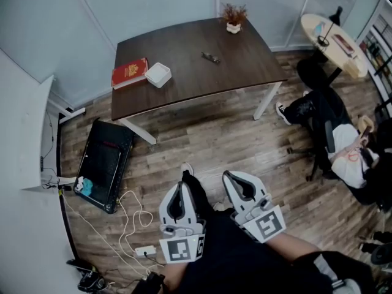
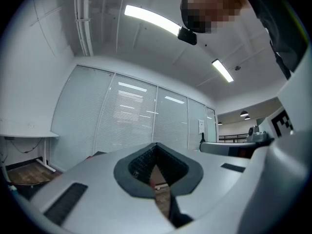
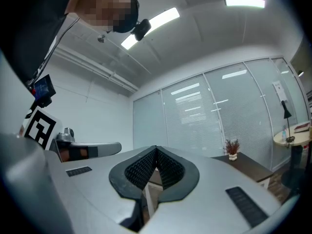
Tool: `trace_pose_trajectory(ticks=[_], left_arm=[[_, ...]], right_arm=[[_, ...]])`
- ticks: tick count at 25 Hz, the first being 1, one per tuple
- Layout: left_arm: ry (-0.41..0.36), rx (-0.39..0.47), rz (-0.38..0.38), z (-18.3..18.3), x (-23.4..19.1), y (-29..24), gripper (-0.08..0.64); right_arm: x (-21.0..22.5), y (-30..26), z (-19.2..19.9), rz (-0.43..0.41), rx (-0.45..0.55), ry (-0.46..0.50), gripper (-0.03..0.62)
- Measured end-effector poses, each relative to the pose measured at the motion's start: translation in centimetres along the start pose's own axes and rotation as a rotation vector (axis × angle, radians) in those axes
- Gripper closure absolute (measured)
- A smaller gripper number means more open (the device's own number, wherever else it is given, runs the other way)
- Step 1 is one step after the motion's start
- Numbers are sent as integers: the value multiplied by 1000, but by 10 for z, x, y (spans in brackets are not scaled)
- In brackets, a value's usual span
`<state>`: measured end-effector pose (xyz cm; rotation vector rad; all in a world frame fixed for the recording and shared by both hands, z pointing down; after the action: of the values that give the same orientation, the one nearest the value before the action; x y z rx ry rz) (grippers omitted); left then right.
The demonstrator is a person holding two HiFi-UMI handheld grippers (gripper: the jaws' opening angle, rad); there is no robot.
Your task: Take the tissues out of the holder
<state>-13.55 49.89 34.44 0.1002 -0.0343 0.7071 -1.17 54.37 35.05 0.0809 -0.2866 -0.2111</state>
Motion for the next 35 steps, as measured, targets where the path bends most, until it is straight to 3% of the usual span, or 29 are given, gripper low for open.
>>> trace_pose_trajectory(ticks=[6, 13, 19, 26, 35], left_arm=[[22, 7, 35, 14, -5, -35, 563], [75, 21, 68, 33, -40, -107, 563], [70, 0, 107, 36, -94, -195, 563], [38, -66, 106, 48, -179, -283, 563], [64, -51, 73, 57, -268, -361, 563]], right_arm=[[22, -19, -1, 19, 14, 26, 583], [52, -88, 2, 44, 16, 69, 583], [97, -188, 1, 146, -25, 83, 583], [113, -321, 1, 92, -40, 52, 583], [132, -436, 5, 76, -52, 61, 583]])
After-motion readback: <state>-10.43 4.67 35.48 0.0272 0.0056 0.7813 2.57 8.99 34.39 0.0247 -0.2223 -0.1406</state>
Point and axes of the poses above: the fingertips, and each gripper's own axes: y backward along the fingers, x to its right, z out of its underside, the point moved 2 cm from there along y, backward along the fingers, and after that the axes turned 10 degrees about -y, right-handed, at the moved point
